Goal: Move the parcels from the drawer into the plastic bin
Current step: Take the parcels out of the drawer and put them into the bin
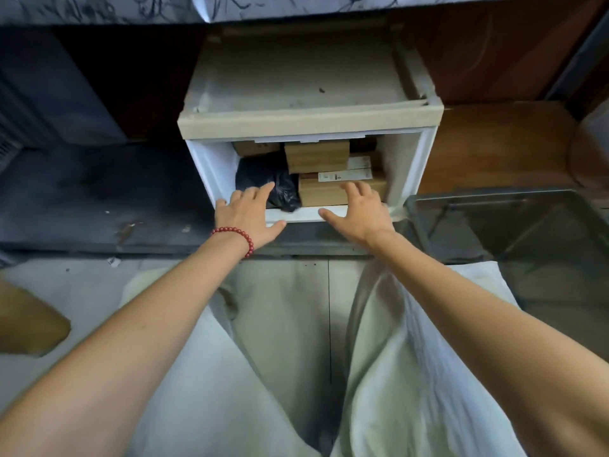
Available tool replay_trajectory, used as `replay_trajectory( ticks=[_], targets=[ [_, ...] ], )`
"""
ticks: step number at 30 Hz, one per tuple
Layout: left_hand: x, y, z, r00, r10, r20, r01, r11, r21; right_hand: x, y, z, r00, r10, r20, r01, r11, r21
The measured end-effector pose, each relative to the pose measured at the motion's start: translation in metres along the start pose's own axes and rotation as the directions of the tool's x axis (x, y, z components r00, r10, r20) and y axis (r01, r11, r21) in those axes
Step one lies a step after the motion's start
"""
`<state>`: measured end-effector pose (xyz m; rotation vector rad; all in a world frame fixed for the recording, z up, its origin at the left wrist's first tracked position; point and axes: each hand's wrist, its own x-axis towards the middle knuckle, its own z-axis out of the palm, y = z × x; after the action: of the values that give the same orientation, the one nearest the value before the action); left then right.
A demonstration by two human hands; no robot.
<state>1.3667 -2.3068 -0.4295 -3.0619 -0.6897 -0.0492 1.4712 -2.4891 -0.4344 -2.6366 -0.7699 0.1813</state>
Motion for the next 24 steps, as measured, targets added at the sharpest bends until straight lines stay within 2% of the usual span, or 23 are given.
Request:
replay_trajectory(
  ticks=[3, 7, 12, 19, 24],
  targets=[
    [0.013, -0.002, -0.002, 0.996, 0.088, -0.022, -0.086, 0.994, 0.064, 0.005, 0.016, 0.003, 0.999, 0.036, -0.027, -0.035, 0.999, 0.023],
    [0.035, -0.005, 0.014, 0.989, 0.146, 0.000, -0.145, 0.982, 0.119, 0.025, 0.029, 0.018, 0.984, 0.171, -0.045, -0.166, 0.982, 0.084],
    [0.068, -0.001, 0.040, 0.995, 0.042, 0.094, -0.045, 0.999, 0.027, 0.056, 0.032, 0.037, 0.982, 0.150, -0.117, -0.153, 0.988, -0.020],
    [0.128, 0.003, 0.049, 0.996, 0.007, 0.091, -0.002, 0.999, -0.048, 0.111, 0.029, 0.055, 0.971, 0.195, -0.140, -0.185, 0.979, 0.086],
    [0.145, -0.001, 0.057, 0.985, -0.067, 0.160, 0.083, 0.992, -0.099, 0.130, 0.033, 0.068, 0.952, 0.279, -0.126, -0.254, 0.950, 0.180]
  ],
)
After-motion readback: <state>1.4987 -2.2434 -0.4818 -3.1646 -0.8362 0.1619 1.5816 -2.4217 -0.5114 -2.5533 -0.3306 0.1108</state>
